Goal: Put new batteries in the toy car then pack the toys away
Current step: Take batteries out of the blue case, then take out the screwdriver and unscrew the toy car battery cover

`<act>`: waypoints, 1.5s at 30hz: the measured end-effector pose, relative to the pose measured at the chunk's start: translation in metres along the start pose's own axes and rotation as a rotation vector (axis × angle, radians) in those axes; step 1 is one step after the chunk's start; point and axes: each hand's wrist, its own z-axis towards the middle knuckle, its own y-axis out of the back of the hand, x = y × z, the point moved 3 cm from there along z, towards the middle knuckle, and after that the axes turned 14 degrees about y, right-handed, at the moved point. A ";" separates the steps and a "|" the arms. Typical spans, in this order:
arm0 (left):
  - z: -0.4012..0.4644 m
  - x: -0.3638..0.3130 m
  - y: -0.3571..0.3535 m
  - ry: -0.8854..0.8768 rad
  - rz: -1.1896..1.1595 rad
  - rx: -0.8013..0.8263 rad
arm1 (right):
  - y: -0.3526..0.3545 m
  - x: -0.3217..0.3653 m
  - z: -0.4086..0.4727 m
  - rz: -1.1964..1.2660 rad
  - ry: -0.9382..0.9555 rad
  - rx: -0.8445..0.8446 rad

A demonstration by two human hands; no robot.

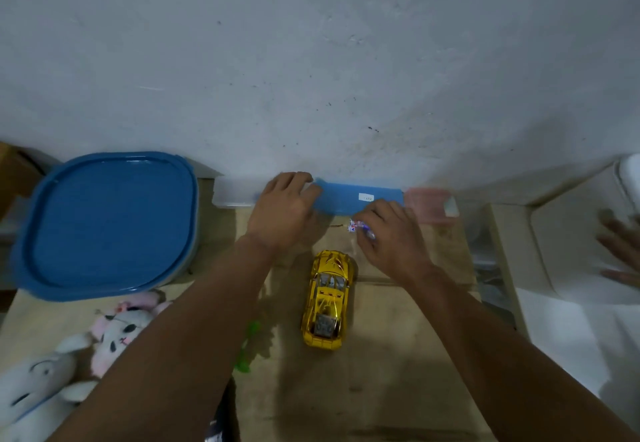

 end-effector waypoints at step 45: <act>-0.043 0.084 -0.002 0.871 -0.741 -0.075 | -0.044 0.098 0.152 -0.311 0.369 0.342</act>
